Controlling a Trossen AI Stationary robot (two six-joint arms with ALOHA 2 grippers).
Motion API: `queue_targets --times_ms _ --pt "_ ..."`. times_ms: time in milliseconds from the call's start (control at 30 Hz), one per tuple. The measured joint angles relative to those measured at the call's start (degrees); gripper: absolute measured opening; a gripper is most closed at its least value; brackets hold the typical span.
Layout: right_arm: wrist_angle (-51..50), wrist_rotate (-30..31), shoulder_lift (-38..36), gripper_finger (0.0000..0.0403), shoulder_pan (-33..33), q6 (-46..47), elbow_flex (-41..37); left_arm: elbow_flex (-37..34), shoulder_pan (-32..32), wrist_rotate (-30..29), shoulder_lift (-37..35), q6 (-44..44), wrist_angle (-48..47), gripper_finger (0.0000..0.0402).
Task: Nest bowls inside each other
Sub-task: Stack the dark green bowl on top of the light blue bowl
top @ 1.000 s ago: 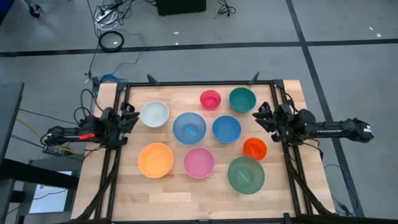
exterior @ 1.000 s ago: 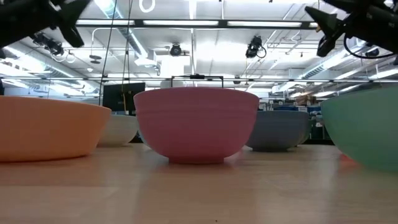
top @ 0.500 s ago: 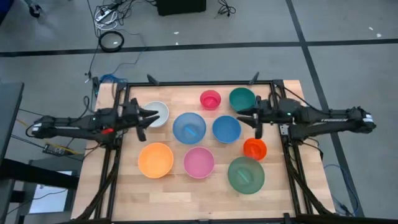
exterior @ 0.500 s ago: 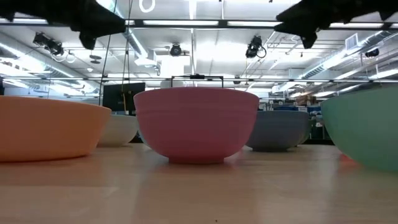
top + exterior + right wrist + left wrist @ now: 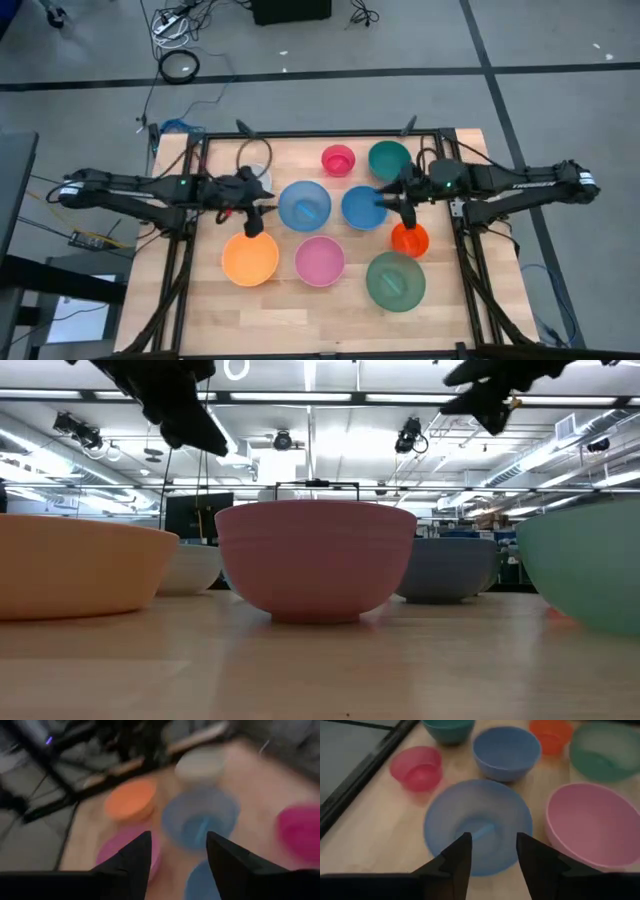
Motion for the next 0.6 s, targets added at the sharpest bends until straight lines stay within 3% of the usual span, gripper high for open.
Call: queue_targets --times_ms 267,600 --pt "-12.13 -5.51 0.02 0.0182 6.52 14.77 0.0 1.52 -1.23 -1.99 6.83 3.25 1.35 0.0168" --pt "-22.17 -7.35 0.28 0.018 15.21 28.64 0.0 1.52 -1.14 -5.37 15.38 11.09 0.41 0.0168"
